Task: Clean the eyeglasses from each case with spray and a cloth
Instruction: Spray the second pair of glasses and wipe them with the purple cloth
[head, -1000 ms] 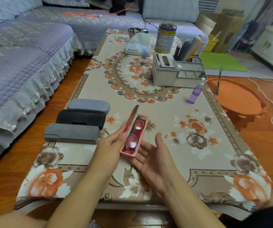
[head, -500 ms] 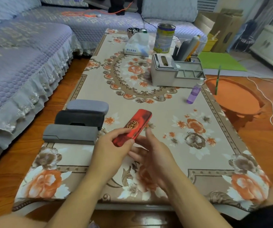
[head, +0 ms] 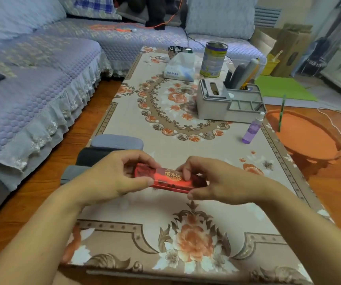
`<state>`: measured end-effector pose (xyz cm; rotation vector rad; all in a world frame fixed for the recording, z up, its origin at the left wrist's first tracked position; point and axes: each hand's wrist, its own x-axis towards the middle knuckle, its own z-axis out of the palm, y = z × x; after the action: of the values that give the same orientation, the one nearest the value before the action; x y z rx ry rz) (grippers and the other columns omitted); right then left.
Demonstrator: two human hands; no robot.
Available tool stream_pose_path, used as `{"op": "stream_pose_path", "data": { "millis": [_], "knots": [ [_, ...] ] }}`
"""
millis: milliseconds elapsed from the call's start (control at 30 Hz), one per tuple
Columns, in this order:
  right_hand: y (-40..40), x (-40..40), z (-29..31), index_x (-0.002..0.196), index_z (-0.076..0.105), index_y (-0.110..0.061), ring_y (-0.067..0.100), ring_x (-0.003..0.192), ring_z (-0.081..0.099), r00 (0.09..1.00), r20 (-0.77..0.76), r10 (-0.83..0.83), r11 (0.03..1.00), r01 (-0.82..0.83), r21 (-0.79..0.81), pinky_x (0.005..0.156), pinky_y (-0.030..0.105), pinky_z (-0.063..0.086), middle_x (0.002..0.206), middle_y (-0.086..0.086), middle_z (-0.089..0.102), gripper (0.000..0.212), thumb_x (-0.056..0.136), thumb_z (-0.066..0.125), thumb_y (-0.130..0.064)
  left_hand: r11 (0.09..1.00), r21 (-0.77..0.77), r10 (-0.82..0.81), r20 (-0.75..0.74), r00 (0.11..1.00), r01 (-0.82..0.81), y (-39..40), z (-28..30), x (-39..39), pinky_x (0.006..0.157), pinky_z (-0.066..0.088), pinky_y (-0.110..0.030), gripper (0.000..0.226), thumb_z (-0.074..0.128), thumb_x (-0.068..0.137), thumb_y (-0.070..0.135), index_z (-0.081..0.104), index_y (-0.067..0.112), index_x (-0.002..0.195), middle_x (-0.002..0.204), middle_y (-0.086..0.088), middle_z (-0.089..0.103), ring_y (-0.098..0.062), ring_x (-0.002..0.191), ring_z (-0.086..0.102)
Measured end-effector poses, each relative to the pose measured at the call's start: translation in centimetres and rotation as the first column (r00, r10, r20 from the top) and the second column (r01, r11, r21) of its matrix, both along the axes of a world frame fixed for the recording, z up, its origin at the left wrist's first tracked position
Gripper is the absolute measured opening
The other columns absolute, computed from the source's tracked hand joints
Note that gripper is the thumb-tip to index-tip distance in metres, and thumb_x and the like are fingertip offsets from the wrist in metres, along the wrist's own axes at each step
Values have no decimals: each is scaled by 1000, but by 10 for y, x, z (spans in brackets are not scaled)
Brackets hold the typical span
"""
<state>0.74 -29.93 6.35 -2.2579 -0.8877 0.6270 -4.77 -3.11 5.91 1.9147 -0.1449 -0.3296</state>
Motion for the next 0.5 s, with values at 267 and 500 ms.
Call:
{"op": "stream_pose_path", "data": {
  "millis": [267, 500],
  "knots": [
    [64, 95, -19, 77, 55, -15, 12, 80, 64, 952, 141, -272, 962, 271, 29, 64, 27, 48, 101, -9, 70, 27, 82, 81, -10, 688, 232, 629, 281, 724, -688, 45, -32, 29, 78, 45, -21, 16, 58, 101, 28, 66, 33, 114, 116, 7, 62, -10, 106, 55],
    [176, 203, -64, 78, 64, -12, 19, 83, 58, 955, 164, -246, 964, 258, -56, 66, 25, 44, 87, 1, 67, 16, 78, 79, -8, 647, 645, 506, 35, 862, -406, 60, -59, 38, 120, 24, -56, 49, 53, 98, 43, 39, 46, 145, 163, 4, 17, -28, 150, 12]
  ]
}}
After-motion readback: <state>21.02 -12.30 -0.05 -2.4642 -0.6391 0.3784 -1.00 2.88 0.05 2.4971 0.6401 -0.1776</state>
